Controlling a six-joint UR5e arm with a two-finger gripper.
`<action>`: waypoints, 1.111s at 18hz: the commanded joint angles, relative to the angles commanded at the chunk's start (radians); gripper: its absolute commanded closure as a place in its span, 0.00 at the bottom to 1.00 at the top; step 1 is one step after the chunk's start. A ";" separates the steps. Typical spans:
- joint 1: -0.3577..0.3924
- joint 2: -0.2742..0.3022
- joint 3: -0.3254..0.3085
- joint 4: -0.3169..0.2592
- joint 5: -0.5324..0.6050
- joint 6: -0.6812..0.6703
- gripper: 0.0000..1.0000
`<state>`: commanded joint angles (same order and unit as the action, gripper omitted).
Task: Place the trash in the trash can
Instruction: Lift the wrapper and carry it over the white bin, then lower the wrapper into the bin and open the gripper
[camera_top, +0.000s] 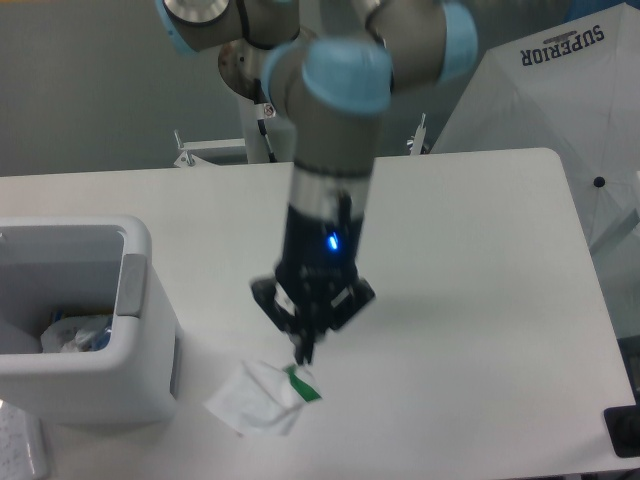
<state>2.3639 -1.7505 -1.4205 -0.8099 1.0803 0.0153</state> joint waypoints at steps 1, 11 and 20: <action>-0.002 0.028 -0.002 0.000 -0.025 0.002 0.97; -0.170 0.074 -0.043 -0.009 -0.069 0.259 0.96; -0.247 0.083 -0.173 -0.014 -0.043 0.367 0.93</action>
<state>2.1169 -1.6674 -1.5937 -0.8237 1.0370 0.3819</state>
